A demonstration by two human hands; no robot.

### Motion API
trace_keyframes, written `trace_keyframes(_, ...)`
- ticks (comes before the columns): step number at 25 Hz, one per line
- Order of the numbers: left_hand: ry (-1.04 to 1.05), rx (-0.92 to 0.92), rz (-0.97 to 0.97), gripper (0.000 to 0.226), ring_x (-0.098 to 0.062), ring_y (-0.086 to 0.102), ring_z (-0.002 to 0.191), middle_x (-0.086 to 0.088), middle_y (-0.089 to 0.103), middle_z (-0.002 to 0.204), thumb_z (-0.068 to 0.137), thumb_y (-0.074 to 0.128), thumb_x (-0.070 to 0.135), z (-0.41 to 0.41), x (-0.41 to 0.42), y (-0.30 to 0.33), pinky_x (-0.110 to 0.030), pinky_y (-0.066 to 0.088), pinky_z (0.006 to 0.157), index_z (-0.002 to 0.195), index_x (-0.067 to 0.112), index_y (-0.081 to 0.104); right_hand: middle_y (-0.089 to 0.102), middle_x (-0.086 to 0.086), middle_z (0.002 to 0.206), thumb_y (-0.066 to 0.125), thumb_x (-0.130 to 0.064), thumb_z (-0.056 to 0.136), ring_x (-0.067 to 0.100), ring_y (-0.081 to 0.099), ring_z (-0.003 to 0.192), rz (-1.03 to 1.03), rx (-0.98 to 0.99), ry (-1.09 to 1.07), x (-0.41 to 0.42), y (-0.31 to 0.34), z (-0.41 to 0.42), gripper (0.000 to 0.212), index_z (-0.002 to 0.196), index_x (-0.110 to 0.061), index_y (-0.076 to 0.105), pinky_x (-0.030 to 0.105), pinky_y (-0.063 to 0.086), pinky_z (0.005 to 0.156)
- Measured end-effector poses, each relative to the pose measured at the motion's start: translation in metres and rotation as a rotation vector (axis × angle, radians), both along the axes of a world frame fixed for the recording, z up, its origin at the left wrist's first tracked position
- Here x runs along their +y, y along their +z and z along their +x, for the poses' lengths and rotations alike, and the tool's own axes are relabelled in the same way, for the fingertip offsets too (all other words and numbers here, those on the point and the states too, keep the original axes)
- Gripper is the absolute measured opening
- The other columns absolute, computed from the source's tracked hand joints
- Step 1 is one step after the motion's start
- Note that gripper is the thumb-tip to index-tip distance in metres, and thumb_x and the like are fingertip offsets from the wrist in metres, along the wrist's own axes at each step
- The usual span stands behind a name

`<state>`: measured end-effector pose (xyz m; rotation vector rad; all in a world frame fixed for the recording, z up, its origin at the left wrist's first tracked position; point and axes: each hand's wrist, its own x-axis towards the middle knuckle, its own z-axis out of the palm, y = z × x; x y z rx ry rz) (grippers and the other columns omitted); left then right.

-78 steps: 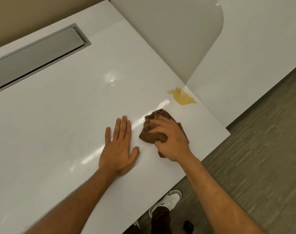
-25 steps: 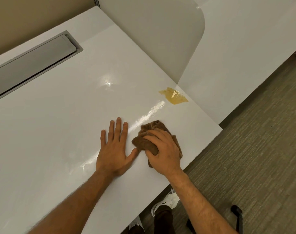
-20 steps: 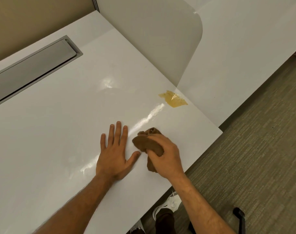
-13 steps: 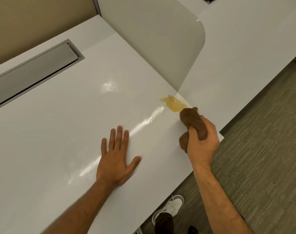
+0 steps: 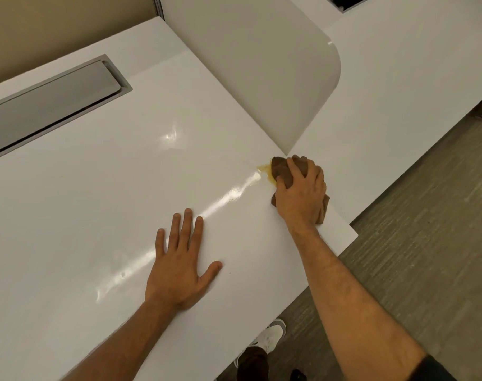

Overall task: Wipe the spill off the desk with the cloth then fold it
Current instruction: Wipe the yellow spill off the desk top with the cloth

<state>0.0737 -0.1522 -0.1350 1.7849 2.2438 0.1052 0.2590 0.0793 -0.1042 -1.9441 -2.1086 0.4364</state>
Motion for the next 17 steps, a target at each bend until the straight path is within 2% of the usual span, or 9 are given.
trace_keyframes(5, 0.000, -0.021, -0.004, 0.094, -0.026, -0.011, 0.163, -0.003, -0.012, 0.177, 0.098, 0.022, 0.077, 0.000, -0.001, 0.001, -0.052, -0.003, 0.128, 0.168, 0.021, -0.004, 0.035, 0.007, 0.163, 0.058, -0.039, 0.098, 0.035, 0.027, 0.150, 0.037, 0.005, 0.086, -0.013, -0.005, -0.005, 0.045, 0.141, -0.026, 0.058, 0.053, 0.026, 0.120)
trace_keyframes(9, 0.003, -0.036, -0.019, 0.094, -0.024, -0.016, 0.162, -0.001, -0.018, 0.176, 0.097, 0.019, 0.078, 0.000, -0.001, 0.003, -0.055, 0.000, 0.130, 0.167, 0.023, -0.010, 0.047, 0.008, 0.155, 0.056, -0.038, 0.095, 0.034, 0.036, 0.147, 0.066, 0.109, 0.171, -0.059, -0.007, -0.010, 0.042, 0.133, -0.023, 0.066, 0.053, 0.032, 0.118)
trace_keyframes(12, 0.001, -0.035, -0.029, 0.095, -0.023, -0.018, 0.162, -0.001, -0.020, 0.175, 0.096, 0.016, 0.079, 0.000, 0.000, 0.005, -0.056, 0.000, 0.130, 0.167, 0.023, -0.013, 0.060, 0.002, 0.141, 0.056, -0.038, 0.095, 0.024, 0.048, 0.137, 0.137, 0.244, 0.302, -0.102, -0.007, -0.001, 0.036, 0.122, -0.021, 0.071, 0.038, 0.036, 0.117)
trace_keyframes(14, 0.001, -0.039, -0.029, 0.095, -0.023, -0.018, 0.162, -0.001, -0.020, 0.175, 0.096, 0.016, 0.079, 0.000, -0.001, 0.006, -0.056, 0.001, 0.130, 0.167, 0.023, -0.013, 0.063, -0.005, 0.134, 0.060, -0.036, 0.094, 0.011, 0.049, 0.132, 0.128, 0.366, 0.384, -0.125, -0.005, 0.009, 0.030, 0.118, -0.023, 0.072, 0.025, 0.032, 0.117)
trace_keyframes(15, 0.001, -0.039, -0.030, 0.094, -0.024, -0.018, 0.162, -0.001, -0.021, 0.175, 0.096, 0.016, 0.079, 0.000, -0.001, 0.007, -0.057, 0.001, 0.130, 0.167, 0.023, -0.013, 0.063, -0.010, 0.132, 0.061, -0.035, 0.093, 0.002, 0.048, 0.130, 0.077, 0.477, 0.331, -0.130, 0.000, 0.013, 0.028, 0.118, -0.027, 0.071, 0.020, 0.033, 0.116)
trace_keyframes(17, -0.003, -0.038, -0.026, 0.094, -0.024, -0.017, 0.162, -0.001, -0.021, 0.175, 0.097, 0.017, 0.079, 0.001, 0.000, 0.006, -0.058, 0.003, 0.130, 0.167, 0.024, -0.013, 0.063, -0.017, 0.127, 0.062, -0.033, 0.091, -0.006, 0.054, 0.121, -0.051, 0.768, 0.047, -0.122, 0.015, 0.018, 0.029, 0.117, -0.047, 0.066, 0.020, 0.045, 0.107)
